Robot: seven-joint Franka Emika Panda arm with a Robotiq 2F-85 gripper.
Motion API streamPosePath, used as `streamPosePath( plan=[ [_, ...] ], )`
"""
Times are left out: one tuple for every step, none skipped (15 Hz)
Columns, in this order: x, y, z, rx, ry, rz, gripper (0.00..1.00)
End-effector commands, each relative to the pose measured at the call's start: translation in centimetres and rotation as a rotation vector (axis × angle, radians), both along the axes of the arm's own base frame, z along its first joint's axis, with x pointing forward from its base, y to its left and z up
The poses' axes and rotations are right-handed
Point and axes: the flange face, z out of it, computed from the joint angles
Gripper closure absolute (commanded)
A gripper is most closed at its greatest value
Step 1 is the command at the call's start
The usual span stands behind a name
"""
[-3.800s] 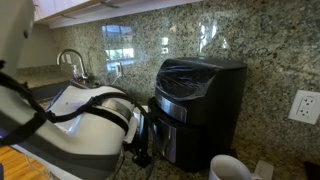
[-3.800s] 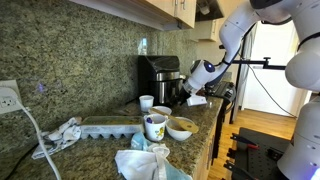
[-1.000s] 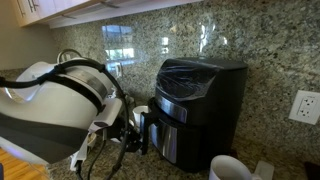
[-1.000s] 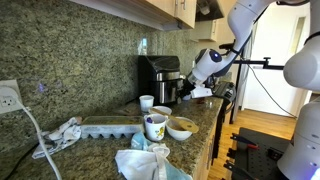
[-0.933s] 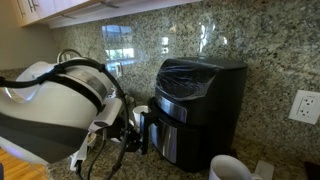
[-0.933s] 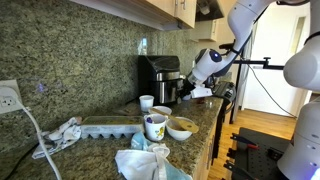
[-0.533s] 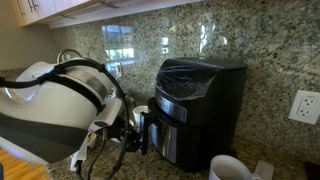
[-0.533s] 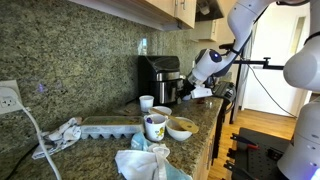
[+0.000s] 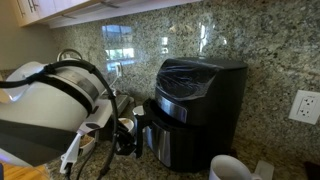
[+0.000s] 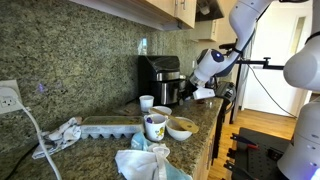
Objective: Open the air fryer basket then close the basket
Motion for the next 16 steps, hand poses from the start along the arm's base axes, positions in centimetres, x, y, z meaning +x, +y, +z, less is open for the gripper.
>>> streamPosePath(
  plan=[
    [-3.0, 0.4, 0.1, 0.01, 0.044, -0.045, 0.84],
    [-3.3, 0.5, -0.1, 0.011, 0.05, -0.049, 0.84],
    [-3.5, 0.5, 0.0, 0.011, 0.053, -0.051, 0.84],
    [-3.7, 0.6, 0.0, 0.01, 0.055, -0.053, 0.84],
    [-3.9, 0.6, 0.0, 0.008, 0.058, -0.054, 0.84],
    [-4.1, 0.6, -0.1, 0.008, 0.06, -0.054, 0.84],
    [-4.2, 0.6, 0.0, 0.007, 0.062, -0.054, 0.84],
    [-4.4, 0.6, 0.0, 0.006, 0.065, -0.053, 0.84],
    [-4.5, 0.6, 0.0, 0.006, 0.066, -0.054, 0.84],
    [-4.7, 0.5, -0.1, 0.005, 0.067, -0.055, 0.84],
    [-4.8, 0.5, -0.1, 0.005, 0.07, -0.056, 0.84],
    [-5.0, 0.5, -0.1, 0.005, 0.073, -0.058, 0.84],
    [-5.2, 0.5, -0.2, 0.006, 0.074, -0.061, 0.84],
    [-5.3, 0.5, -0.2, 0.006, 0.075, -0.064, 0.84],
    [-5.5, 0.5, -0.3, 0.004, 0.077, -0.065, 0.84],
    [-5.6, 0.5, -0.3, 0.005, 0.08, -0.066, 0.84]
  ],
)
